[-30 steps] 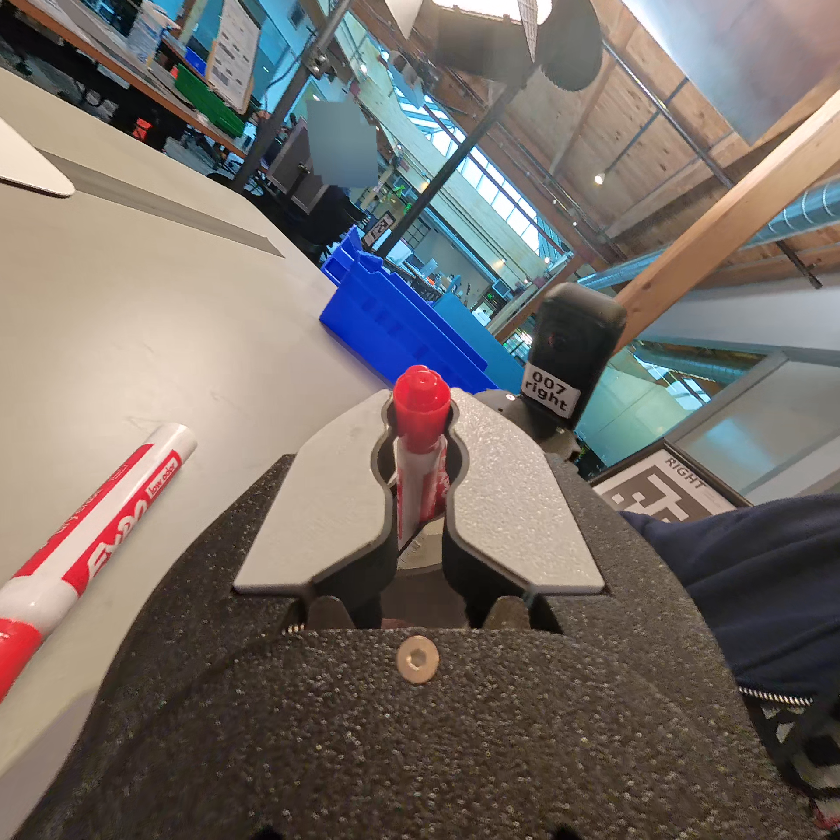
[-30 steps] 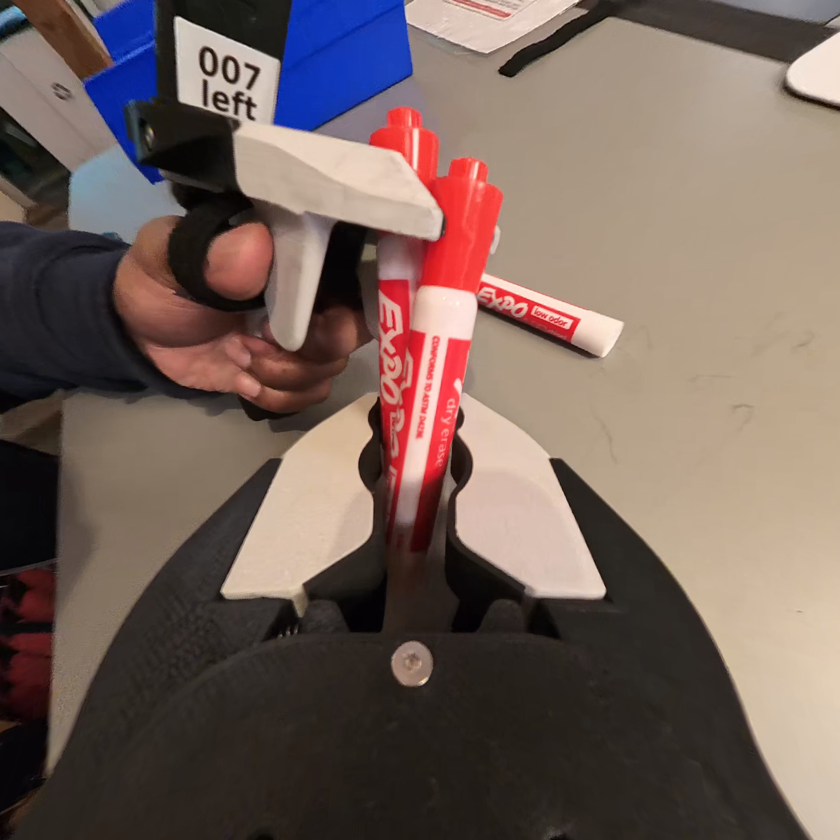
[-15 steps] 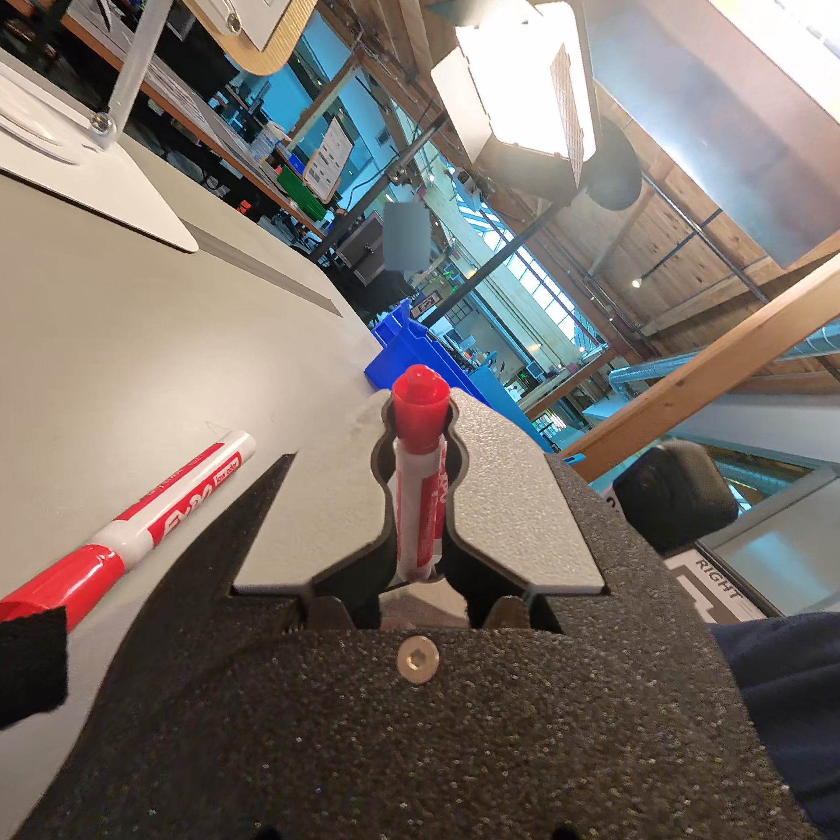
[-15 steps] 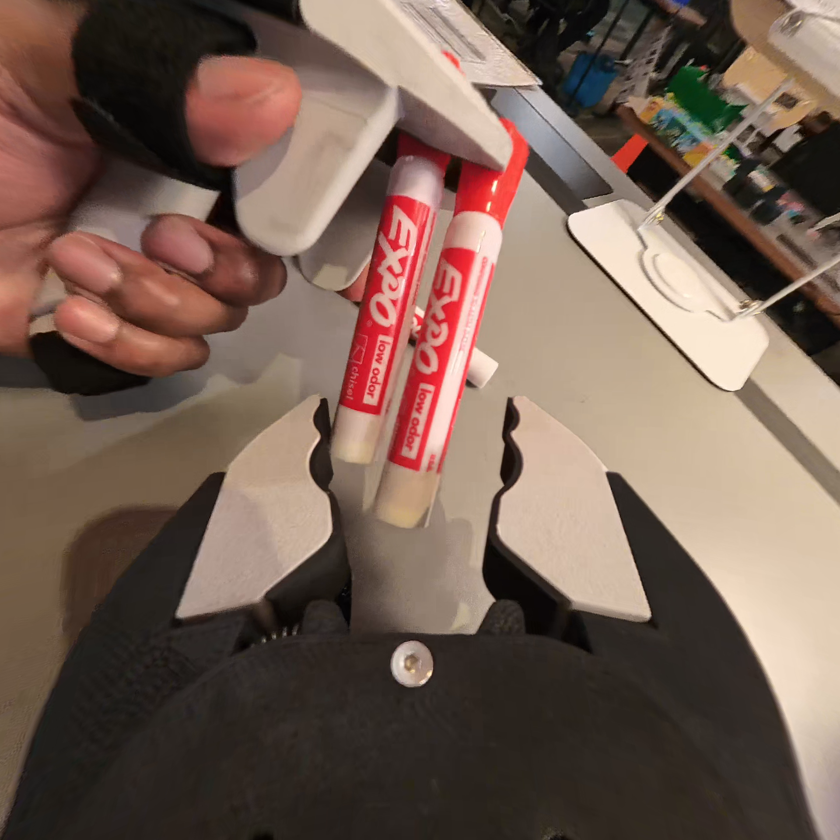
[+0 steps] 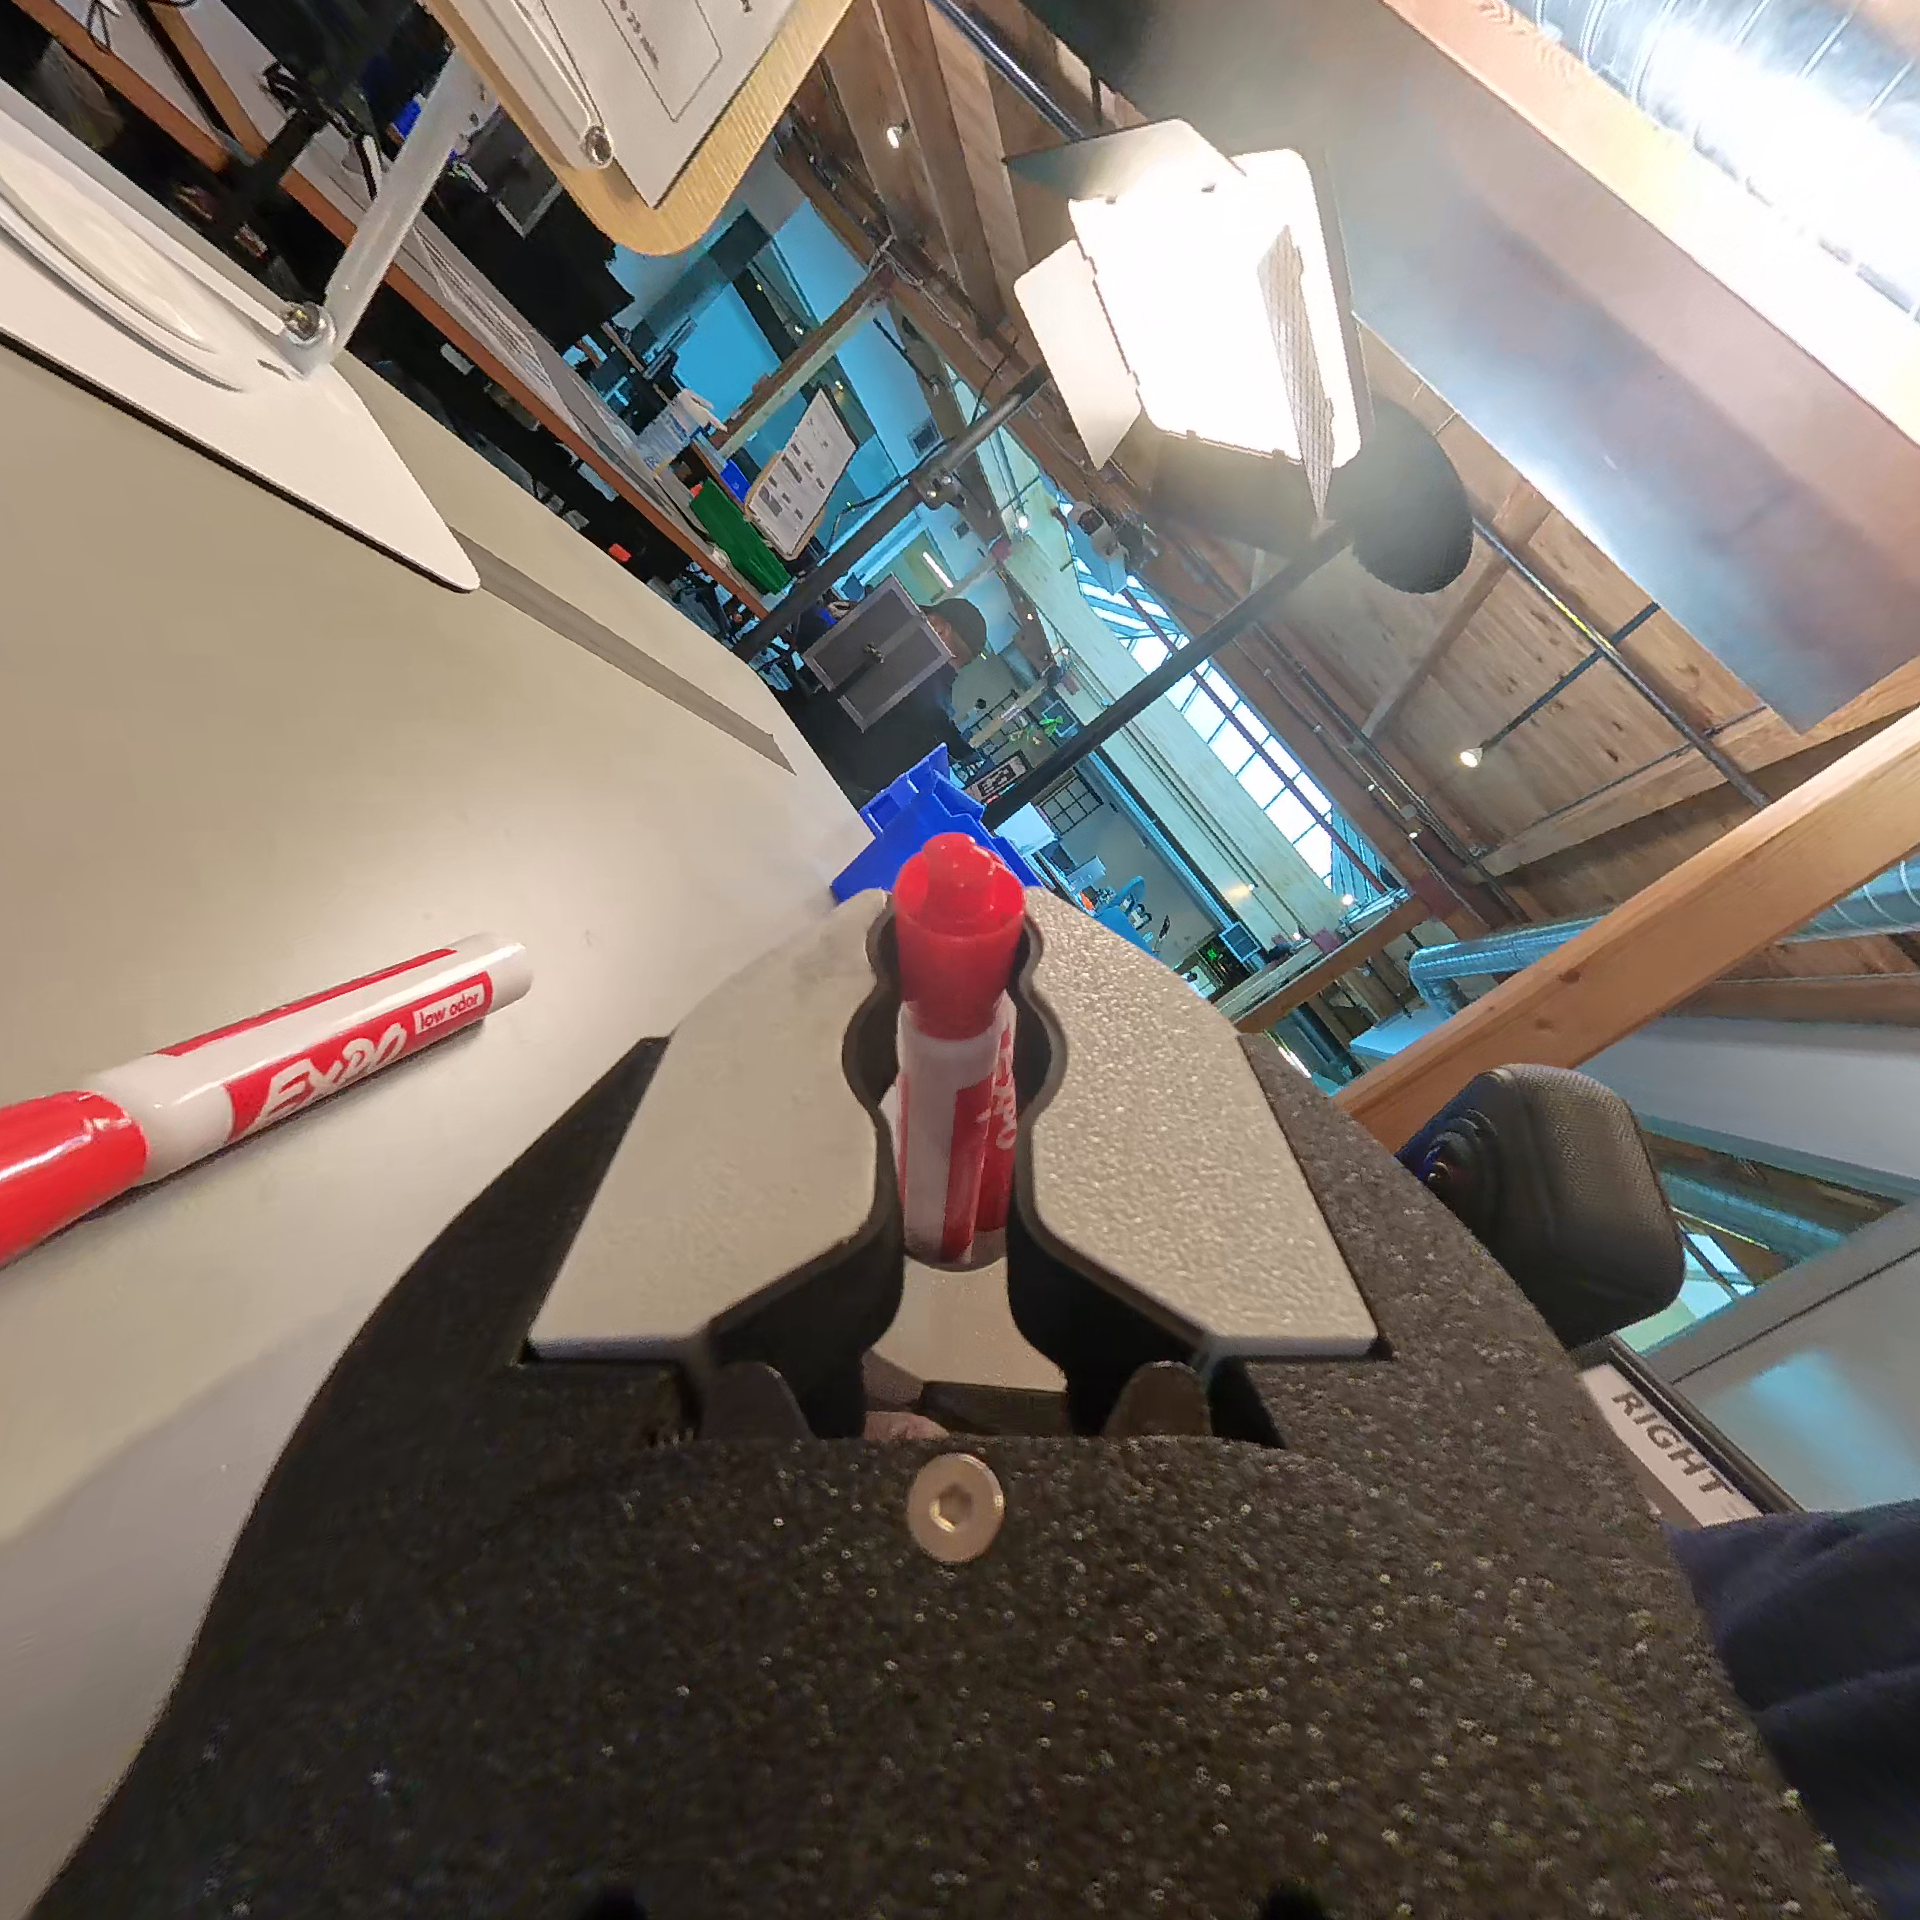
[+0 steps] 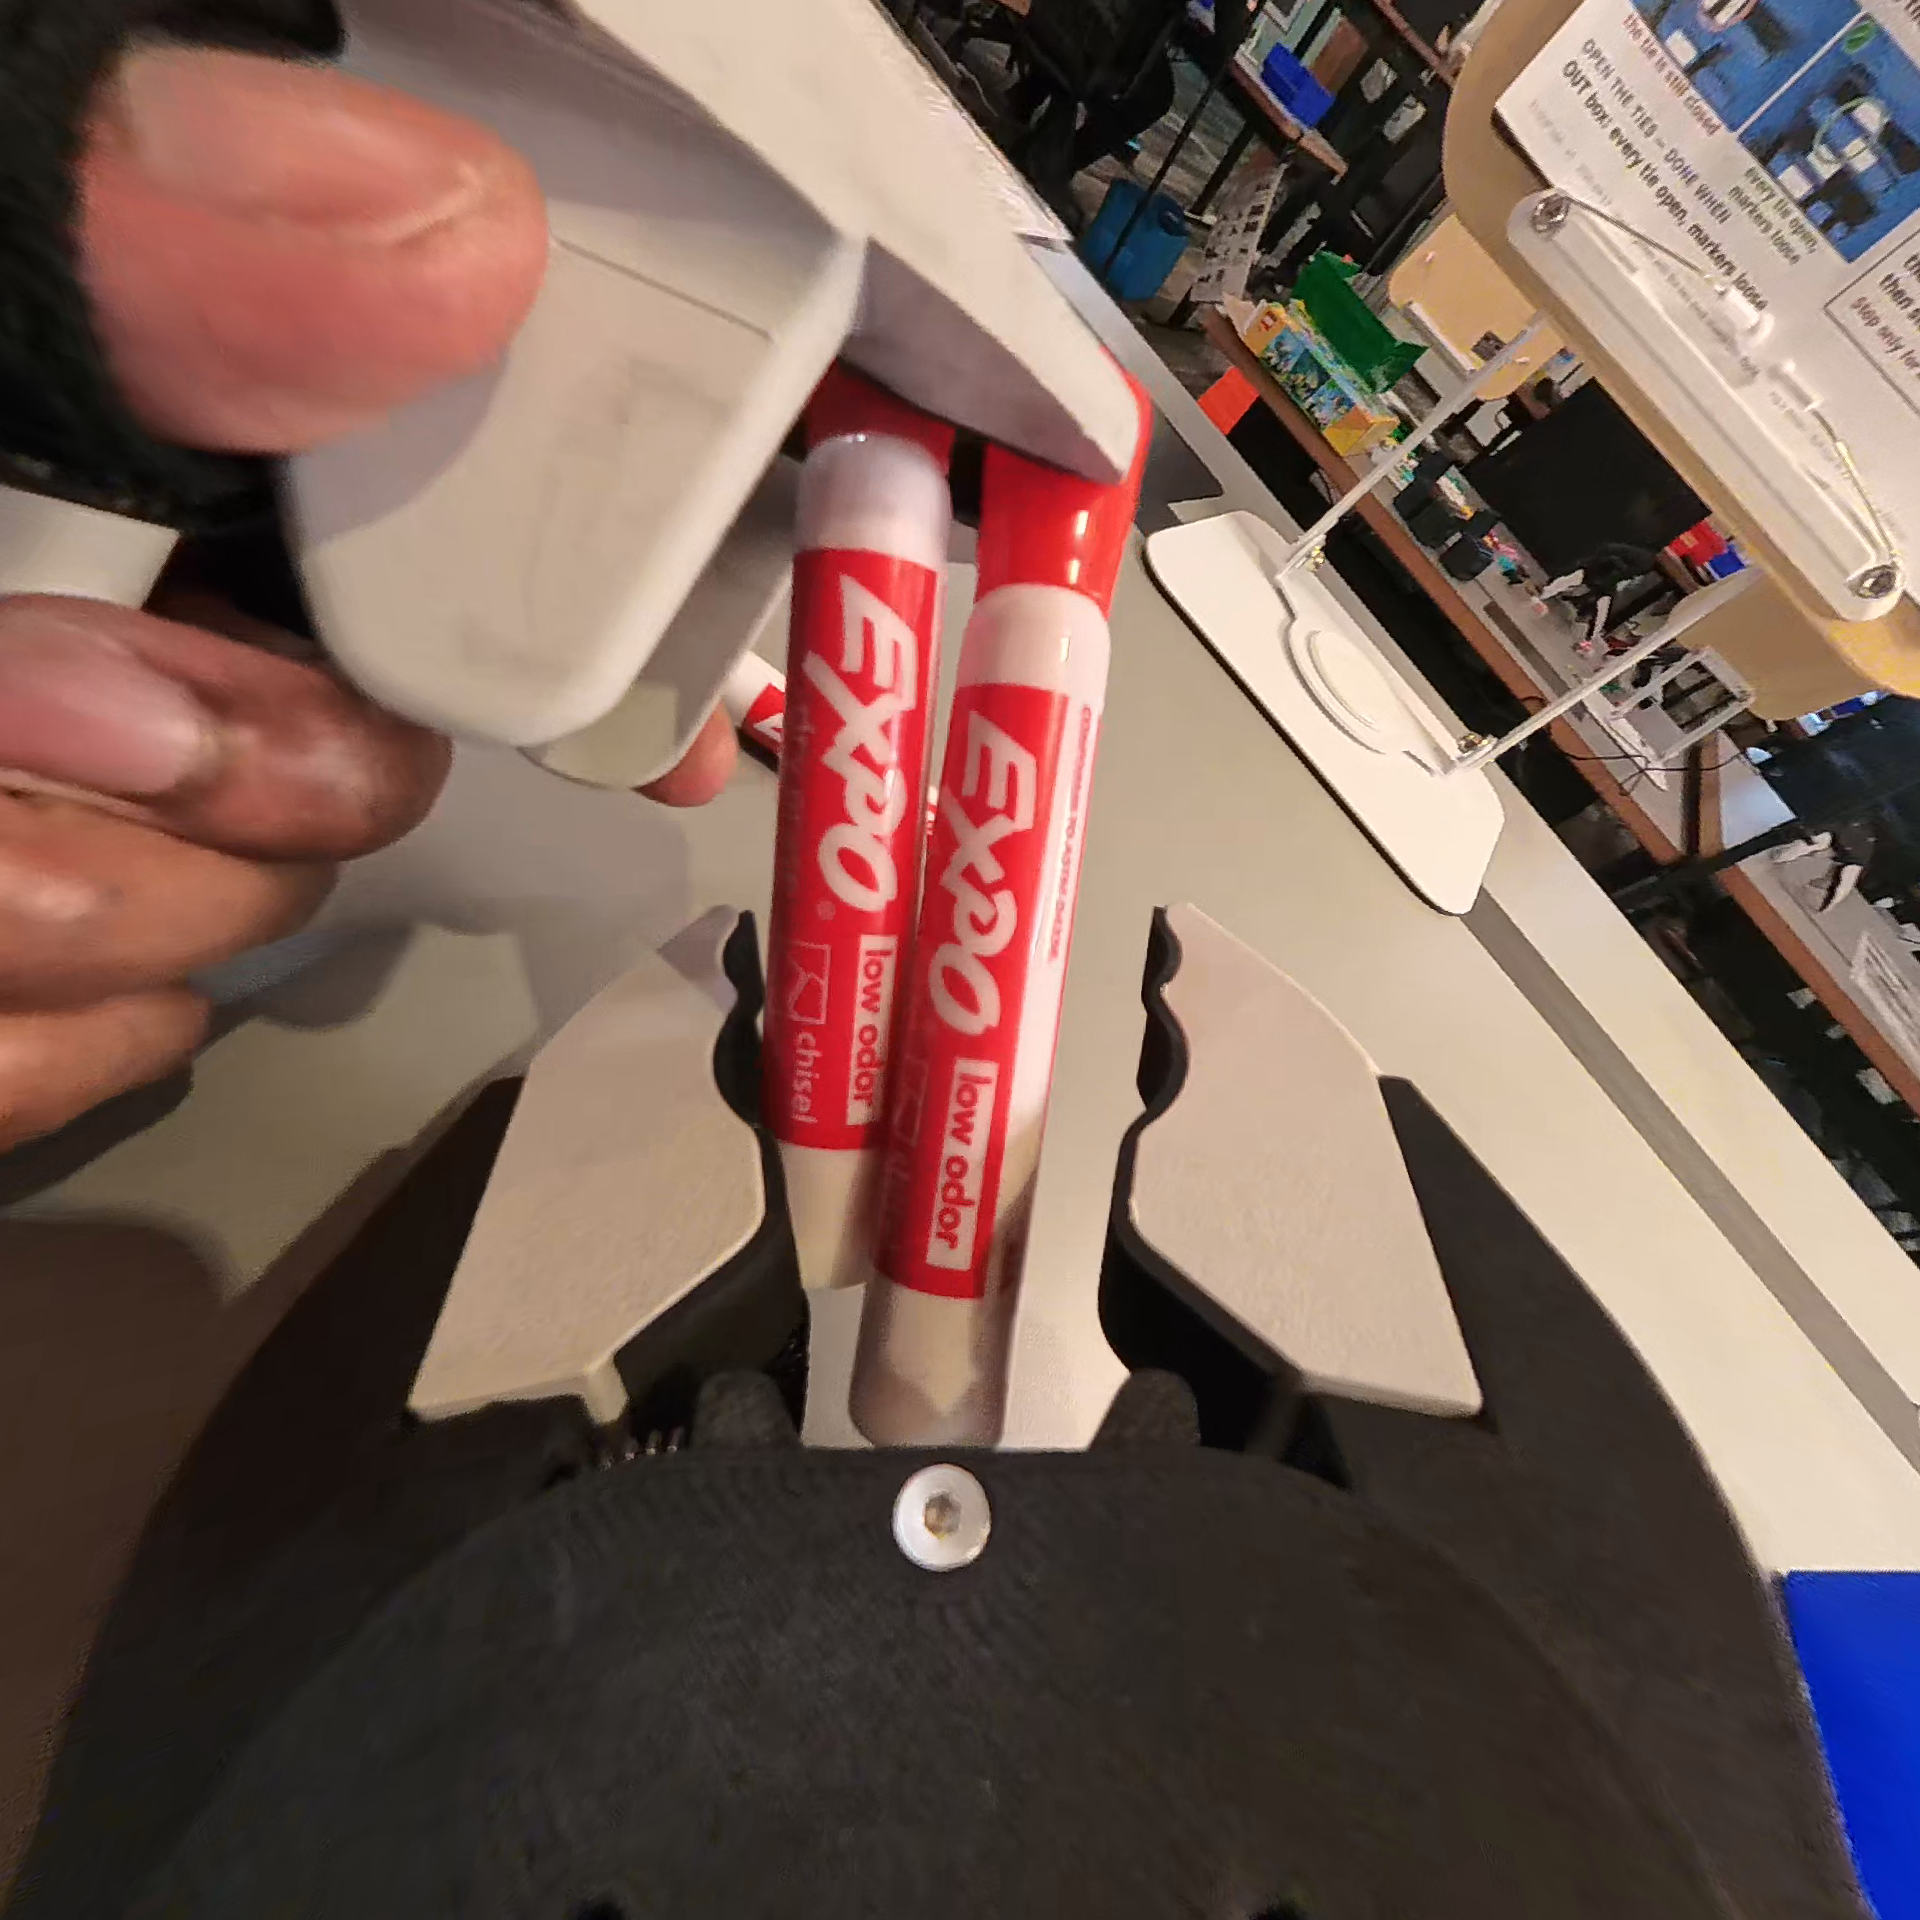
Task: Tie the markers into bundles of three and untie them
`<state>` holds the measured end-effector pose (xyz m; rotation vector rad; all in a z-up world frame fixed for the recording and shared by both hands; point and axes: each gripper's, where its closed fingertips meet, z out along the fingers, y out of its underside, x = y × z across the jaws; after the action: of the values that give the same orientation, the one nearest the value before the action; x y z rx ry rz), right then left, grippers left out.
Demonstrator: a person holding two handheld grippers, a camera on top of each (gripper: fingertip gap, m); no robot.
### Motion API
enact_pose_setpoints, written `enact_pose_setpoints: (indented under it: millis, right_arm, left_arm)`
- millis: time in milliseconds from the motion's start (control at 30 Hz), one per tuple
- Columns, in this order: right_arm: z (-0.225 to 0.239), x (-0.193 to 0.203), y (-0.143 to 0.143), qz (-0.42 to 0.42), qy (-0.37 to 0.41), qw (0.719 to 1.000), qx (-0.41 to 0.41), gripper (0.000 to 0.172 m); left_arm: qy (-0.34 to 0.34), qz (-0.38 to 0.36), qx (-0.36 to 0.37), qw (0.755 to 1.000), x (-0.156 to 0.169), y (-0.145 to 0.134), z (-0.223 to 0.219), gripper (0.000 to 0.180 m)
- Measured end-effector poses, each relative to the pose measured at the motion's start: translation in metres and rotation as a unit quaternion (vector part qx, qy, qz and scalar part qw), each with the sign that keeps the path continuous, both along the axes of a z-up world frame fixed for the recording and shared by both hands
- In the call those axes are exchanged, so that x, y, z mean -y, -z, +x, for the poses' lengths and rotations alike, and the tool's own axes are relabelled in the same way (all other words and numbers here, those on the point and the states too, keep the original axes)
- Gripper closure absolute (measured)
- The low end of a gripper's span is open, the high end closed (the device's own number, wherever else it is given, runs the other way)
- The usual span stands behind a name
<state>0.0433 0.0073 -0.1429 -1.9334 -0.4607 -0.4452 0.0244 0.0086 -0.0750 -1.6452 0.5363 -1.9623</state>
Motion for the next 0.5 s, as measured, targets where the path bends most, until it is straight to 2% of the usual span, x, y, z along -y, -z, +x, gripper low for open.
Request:
enact_pose_setpoints:
  millis: [33,200,367,500]
  right_arm:
    - [0.001,-0.001,0.000,0.000,0.003,1.000,0.003,0.103]
    - [0.007,-0.001,0.001,0.004,0.018,0.999,0.050,0.114]
    - [0.011,0.001,-0.007,0.025,0.028,0.991,0.126,0.114]
    - [0.014,-0.001,-0.009,0.033,0.036,0.985,0.167,0.117]
  left_arm:
    - [-0.002,-0.003,0.000,1.000,0.000,0.001,0.000,0.162]
    - [-0.011,-0.007,-0.009,1.000,-0.002,0.006,-0.002,0.162]
    - [-0.019,-0.016,-0.007,1.000,-0.007,0.007,-0.005,0.163]
    - [-0.003,-0.013,-0.005,1.000,0.001,0.009,-0.003,0.163]
